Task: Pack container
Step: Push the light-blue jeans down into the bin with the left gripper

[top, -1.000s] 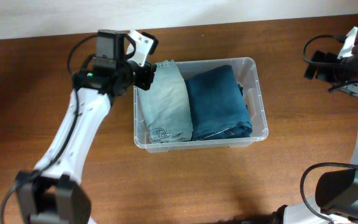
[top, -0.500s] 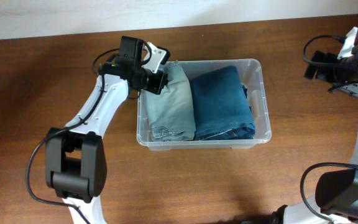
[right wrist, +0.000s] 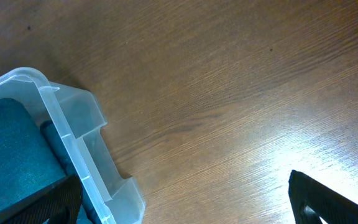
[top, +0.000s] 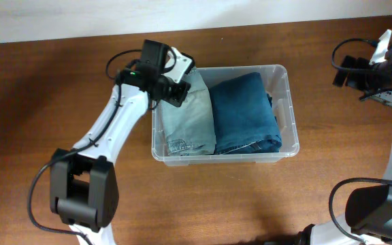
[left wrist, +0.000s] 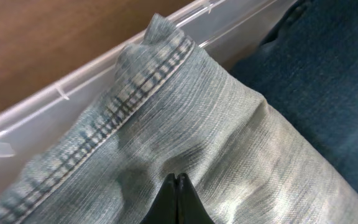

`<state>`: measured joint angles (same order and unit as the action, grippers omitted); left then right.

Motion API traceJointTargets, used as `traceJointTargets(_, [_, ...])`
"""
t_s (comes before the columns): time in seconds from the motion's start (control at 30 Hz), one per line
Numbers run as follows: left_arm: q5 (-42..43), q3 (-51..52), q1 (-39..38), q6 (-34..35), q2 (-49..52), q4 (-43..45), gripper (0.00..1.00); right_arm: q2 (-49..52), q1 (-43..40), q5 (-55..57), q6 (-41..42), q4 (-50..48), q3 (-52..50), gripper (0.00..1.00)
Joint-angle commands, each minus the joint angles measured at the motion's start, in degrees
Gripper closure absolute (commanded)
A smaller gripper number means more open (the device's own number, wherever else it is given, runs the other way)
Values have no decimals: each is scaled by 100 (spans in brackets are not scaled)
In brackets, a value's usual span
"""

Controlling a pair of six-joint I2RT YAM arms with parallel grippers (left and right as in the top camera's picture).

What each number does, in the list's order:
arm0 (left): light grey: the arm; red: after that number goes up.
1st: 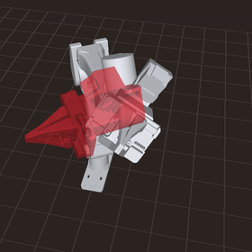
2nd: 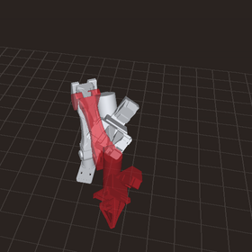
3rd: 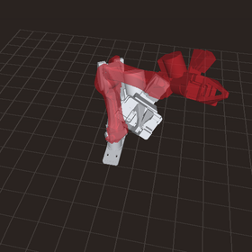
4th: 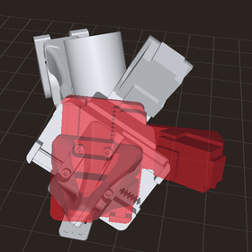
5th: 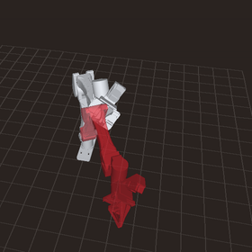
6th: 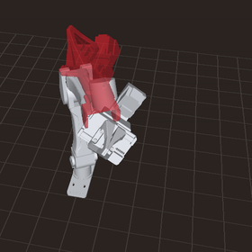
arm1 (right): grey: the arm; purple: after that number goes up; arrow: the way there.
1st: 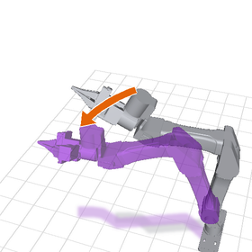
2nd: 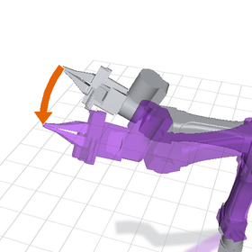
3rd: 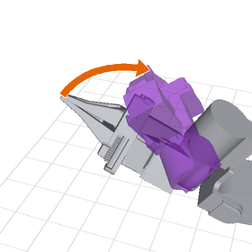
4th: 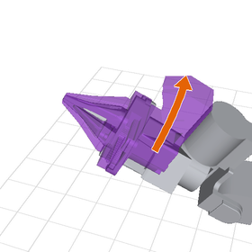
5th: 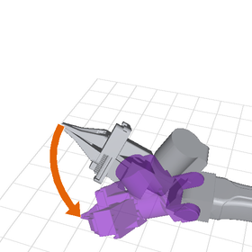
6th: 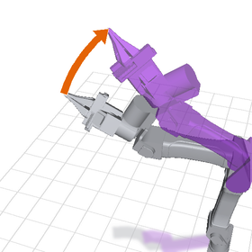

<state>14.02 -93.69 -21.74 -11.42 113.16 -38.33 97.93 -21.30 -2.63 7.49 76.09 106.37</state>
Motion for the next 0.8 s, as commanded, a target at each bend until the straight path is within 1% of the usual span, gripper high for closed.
traceJointTargets(0.0, [-1091,42,-278,-391,-129,-2,99,-109,-11,-13,-11,2,-24,2])
traceJointTargets(0.17, [-1154,48,-428,-385,107,92,99,-109,-11,-13,-11,2,-24,2])
traceJointTargets(0.33, [-1351,48,-452,-363,605,168,100,-109,-11,-70,-11,4,-24,1])
traceJointTargets(0.47, [-1499,48,-452,-365,984,-15,99,-109,-9,-79,-11,7,-24,2])
traceJointTargets(0.63, [-1816,2,-452,-361,907,-254,99,-109,-9,-76,-11,7,-24,2])
traceJointTargets(0.77, [-1814,-164,-431,-105,463,-446,99,-109,-4,-76,-11,2,-24,2])
